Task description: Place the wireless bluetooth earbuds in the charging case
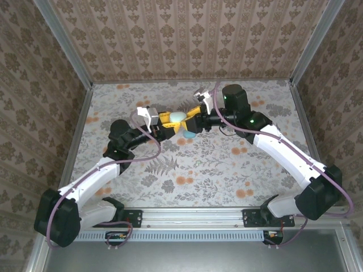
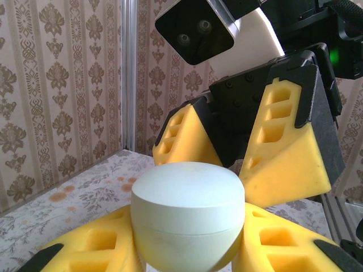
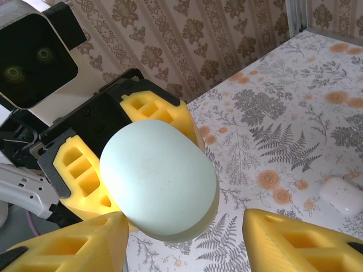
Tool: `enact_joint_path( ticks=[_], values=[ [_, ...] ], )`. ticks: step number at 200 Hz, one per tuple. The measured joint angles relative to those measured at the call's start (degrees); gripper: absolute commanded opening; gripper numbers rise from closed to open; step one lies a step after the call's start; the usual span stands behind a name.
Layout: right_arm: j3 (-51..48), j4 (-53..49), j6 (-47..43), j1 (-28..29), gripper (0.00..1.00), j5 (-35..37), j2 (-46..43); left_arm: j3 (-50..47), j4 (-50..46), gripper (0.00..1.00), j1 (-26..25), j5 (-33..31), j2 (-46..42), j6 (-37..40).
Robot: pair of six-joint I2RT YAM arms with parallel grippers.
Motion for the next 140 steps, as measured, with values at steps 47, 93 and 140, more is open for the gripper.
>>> enact_joint_path(
  ticks=[47,93,140],
  values=[
    [1.88,0.98,4.98,-1.57,0.57,-0.81,1.33,0.22,-1.64,0.25,0.35,-0.33,0.04,0.0],
    [3.04,2.73,7.74,-2.69,0.58,-0.02,2.69,0.22,-2.54,0.26,-0.61,1.81,0.0,0.04],
    [3.21,2.19,9.77,-2.69,0.59,0.83,2.8,0.22,-2.1,0.27,-0.61,1.51,-0.02,0.2]
  ],
)
